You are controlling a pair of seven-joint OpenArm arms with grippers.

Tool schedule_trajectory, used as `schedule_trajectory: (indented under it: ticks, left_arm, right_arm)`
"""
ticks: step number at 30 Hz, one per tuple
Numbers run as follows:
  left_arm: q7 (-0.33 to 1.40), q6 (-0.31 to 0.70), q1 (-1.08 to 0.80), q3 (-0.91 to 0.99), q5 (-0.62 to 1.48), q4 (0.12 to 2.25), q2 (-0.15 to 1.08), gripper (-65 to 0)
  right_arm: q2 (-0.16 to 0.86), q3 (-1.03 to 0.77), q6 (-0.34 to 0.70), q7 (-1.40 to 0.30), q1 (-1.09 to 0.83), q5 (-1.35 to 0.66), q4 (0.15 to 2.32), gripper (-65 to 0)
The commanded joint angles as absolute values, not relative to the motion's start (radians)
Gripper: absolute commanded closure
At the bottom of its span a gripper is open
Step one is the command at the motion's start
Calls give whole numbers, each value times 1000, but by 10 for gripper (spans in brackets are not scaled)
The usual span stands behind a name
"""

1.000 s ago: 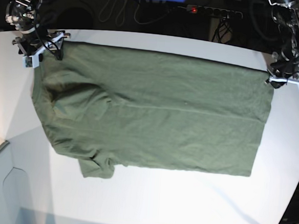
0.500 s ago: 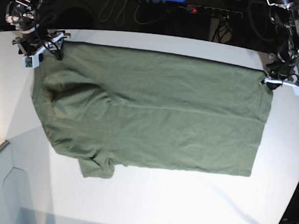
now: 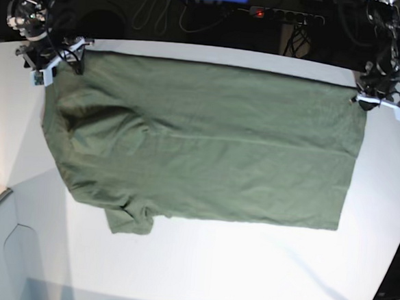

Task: Layout the t-shirt on the table in an organized manner, then fold the t-shirt properly
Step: 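Hold the shoulder edge taut with both grippers and adjust grip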

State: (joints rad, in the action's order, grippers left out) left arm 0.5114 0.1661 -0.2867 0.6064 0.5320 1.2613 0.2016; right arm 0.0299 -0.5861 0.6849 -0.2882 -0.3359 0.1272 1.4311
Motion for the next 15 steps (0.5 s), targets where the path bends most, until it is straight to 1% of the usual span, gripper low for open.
schedule_trajectory:
  ticks: [1, 6, 15]
  left_arm:
    - [541, 150, -315, 608, 512, 1285, 208, -2]
    - [541, 150, -358, 607, 512, 1354, 202, -2]
    - [541, 150, -367, 610, 512, 1359, 205, -4]
  right_arm:
    - [36, -590, 698, -291, -349, 133, 1457, -414]
    - [35, -591, 698, -292, -372, 133, 1471, -414]
    - [35, -591, 698, -292, -380, 131, 1477, -414]
